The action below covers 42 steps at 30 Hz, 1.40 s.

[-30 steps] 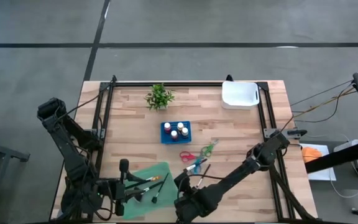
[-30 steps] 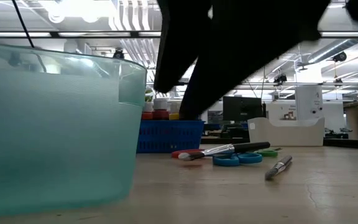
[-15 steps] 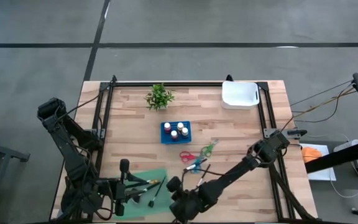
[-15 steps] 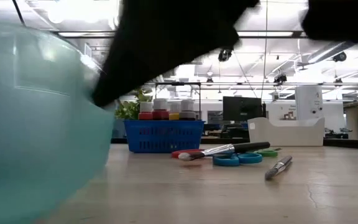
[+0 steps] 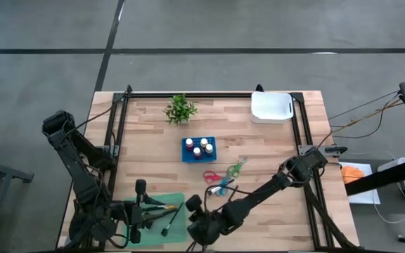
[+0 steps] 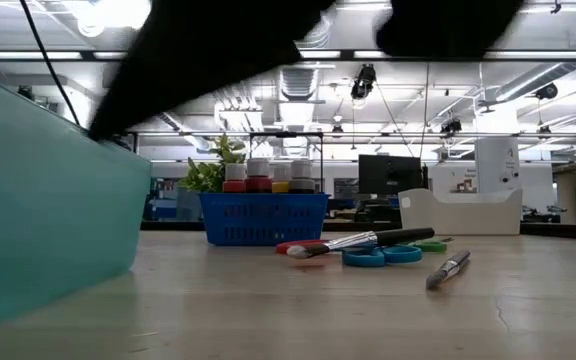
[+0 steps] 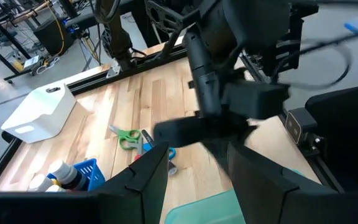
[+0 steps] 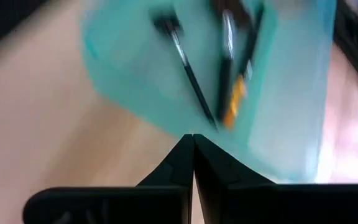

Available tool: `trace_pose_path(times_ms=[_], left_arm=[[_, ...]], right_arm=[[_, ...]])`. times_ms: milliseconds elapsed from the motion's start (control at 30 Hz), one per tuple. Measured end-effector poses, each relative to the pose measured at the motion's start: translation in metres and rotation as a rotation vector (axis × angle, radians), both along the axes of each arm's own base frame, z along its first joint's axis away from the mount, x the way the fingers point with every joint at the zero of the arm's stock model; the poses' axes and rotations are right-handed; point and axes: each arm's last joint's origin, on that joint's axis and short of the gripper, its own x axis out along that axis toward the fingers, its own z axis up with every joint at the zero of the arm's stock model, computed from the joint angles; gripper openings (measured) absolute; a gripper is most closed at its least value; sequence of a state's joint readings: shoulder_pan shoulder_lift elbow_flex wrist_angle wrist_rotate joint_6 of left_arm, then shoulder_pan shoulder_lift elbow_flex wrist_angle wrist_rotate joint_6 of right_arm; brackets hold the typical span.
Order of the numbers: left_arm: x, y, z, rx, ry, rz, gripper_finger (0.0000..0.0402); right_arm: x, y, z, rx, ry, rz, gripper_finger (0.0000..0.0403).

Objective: Pick & Place Paint Supplies
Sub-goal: Put the blush brush into the green bin

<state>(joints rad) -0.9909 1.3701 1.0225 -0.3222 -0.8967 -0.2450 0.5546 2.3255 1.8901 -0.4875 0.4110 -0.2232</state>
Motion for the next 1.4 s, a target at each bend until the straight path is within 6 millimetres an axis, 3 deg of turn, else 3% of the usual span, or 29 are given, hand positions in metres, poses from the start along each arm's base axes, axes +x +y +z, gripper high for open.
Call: trace_pose_path(times_ms=[133,267,367,533,833,1100,1400], left_arm=[[0.006,0.004,-0.004,-0.047,0.009,0.042,0.0173],[0.029,0.010,-0.026,-0.107,0.090,0.070,0.0153],[0.056,0.012,-0.048,-0.152,0.171,0.052,0.0109],[0.096,0.015,-0.079,-0.208,0.283,0.009,0.0014],[0.132,-0.002,-0.107,-0.318,0.432,-0.055,0.0003],[0.136,-0.009,-0.123,-0.436,0.586,-0.017,0.0002],[0.111,-0.026,-0.119,-0.481,0.689,-0.011,0.0001]], right_arm=[[-0.017,0.002,0.005,-0.017,0.053,-0.074,0.0008],[-0.044,0.005,0.001,-0.038,0.082,-0.144,0.0008],[-0.066,0.002,0.000,-0.040,0.079,-0.209,0.0008],[-0.104,-0.002,0.016,0.015,-0.006,-0.304,0.0008],[-0.172,0.001,0.029,0.075,-0.169,-0.385,0.0008],[-0.194,0.011,0.024,0.102,-0.221,-0.385,0.0008],[-0.198,0.013,0.024,0.100,-0.241,-0.387,0.0008]])
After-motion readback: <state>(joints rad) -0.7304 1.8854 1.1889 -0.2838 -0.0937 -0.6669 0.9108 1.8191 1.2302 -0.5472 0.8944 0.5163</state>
